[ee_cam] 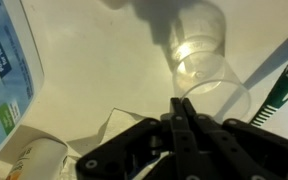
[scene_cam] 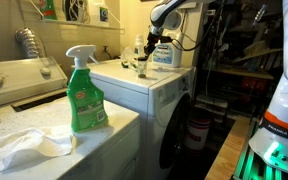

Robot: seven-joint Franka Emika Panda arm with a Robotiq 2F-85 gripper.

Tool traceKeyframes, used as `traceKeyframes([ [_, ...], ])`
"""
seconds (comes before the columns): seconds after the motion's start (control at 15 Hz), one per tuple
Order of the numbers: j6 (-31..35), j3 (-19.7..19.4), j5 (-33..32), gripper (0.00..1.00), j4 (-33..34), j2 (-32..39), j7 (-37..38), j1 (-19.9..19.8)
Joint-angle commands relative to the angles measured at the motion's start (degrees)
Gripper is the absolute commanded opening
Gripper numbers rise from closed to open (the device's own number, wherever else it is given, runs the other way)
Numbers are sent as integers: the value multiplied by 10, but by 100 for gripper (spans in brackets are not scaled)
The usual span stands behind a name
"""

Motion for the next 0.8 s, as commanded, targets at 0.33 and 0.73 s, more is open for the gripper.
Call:
traceKeyframes([
  [0.33,-4,7,-35,51,-5,-2,73,8],
  [0.73,-46,2,-88,95,5,-59,109,30],
])
